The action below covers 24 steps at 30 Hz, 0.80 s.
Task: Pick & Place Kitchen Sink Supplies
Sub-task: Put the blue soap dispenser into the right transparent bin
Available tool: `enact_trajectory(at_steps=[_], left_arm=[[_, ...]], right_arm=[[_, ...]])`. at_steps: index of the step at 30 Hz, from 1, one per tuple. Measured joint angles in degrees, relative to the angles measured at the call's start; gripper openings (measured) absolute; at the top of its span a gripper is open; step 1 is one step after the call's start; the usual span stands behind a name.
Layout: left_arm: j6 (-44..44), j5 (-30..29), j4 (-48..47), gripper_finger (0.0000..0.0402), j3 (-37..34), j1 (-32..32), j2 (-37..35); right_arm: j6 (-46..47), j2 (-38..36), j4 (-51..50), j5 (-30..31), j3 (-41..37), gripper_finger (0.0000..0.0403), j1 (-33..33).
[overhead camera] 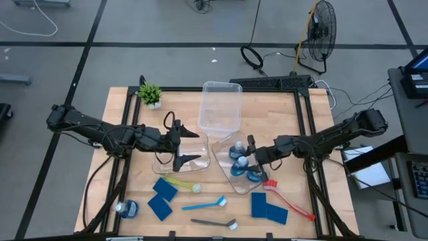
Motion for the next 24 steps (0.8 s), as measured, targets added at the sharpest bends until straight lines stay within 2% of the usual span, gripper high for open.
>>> enact_trajectory(at_steps=[7,14,17,24], left_arm=[[-0.09,0.0,-0.4,0.0376,0.0,0.0,0.0],[-0.07,-0.13,-0.75,0.0377,0.0,0.78,0.0],[-0.07,-0.19,-0.76,0.0376,0.0,0.74,0.0],[-0.25,-0.39,-1.4,0.0376,0.0,0.74,0.0]], right_arm=[[-4.29,-3.86,-17.58,-1.11,3.89,0.0158,-4.42],[-4.24,-7.3,-23.01,-2.97,4.48,0.0158,-9.64],[-4.43,-5.87,-26.6,-2.61,4.35,0.0158,-10.55],[-6.38,-0.77,-26.72,-2.92,4.35,0.0158,-10.49]])
